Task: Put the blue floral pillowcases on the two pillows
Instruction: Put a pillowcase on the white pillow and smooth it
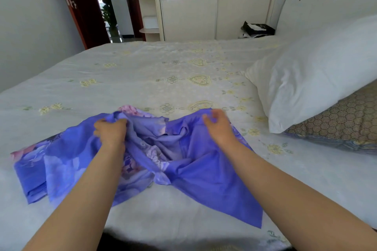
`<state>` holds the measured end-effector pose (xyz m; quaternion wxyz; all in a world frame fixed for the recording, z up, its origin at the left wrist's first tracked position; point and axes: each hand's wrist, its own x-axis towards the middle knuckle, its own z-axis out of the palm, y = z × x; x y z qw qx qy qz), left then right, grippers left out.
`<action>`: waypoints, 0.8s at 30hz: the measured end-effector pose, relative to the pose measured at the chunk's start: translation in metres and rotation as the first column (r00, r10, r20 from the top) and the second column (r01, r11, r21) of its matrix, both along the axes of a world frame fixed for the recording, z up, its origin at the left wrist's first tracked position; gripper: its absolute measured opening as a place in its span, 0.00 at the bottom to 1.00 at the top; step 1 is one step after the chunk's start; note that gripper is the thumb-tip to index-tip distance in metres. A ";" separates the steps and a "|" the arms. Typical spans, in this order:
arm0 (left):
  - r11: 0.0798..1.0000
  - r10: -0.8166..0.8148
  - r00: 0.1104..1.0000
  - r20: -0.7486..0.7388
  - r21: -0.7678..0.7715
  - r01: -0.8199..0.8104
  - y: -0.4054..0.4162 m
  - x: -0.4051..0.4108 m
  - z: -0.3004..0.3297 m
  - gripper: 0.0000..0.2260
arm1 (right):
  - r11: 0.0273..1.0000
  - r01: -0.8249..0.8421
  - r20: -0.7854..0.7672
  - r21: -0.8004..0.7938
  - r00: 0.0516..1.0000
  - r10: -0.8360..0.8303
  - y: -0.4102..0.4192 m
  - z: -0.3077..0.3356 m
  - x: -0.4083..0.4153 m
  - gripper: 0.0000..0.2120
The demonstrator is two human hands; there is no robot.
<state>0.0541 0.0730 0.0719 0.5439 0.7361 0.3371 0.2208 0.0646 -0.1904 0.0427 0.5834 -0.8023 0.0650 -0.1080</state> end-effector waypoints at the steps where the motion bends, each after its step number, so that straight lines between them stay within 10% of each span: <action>1: 0.993 0.060 0.998 -0.034 0.101 -0.056 -0.003 -0.004 -0.004 0.25 | 0.964 0.200 0.009 0.176 0.979 -0.205 -0.020 0.004 0.005 0.28; 5: 0.910 -0.058 0.935 0.350 0.404 -0.094 -0.037 -0.013 0.000 0.29 | 0.597 0.646 -0.031 0.476 0.691 -0.722 -0.111 0.027 0.010 0.40; 10: 0.823 -0.435 0.851 0.293 0.513 0.244 -0.094 0.000 0.000 0.12 | 0.414 0.665 -0.193 0.622 0.642 -0.741 -0.174 0.056 -0.001 0.42; 14: 0.803 -0.587 0.773 0.241 0.297 0.517 -0.123 -0.005 -0.005 0.08 | 0.671 0.485 -0.209 0.561 0.867 -0.451 -0.176 0.075 0.001 0.09; 19: 0.724 -0.689 0.630 0.360 0.293 0.625 -0.148 -0.021 0.020 0.08 | 0.792 0.059 -0.035 0.607 0.998 -0.047 -0.093 0.107 -0.027 0.12; 22: 0.771 -0.622 0.672 0.402 0.162 0.616 -0.153 -0.020 0.041 0.12 | 0.887 -0.426 -0.251 0.180 0.852 0.460 -0.041 0.110 -0.075 0.15; 24: 0.774 -0.628 0.735 0.256 0.104 0.625 -0.147 -0.009 0.040 0.16 | 0.730 -0.668 -0.397 -0.145 0.715 0.576 -0.021 0.113 -0.103 0.16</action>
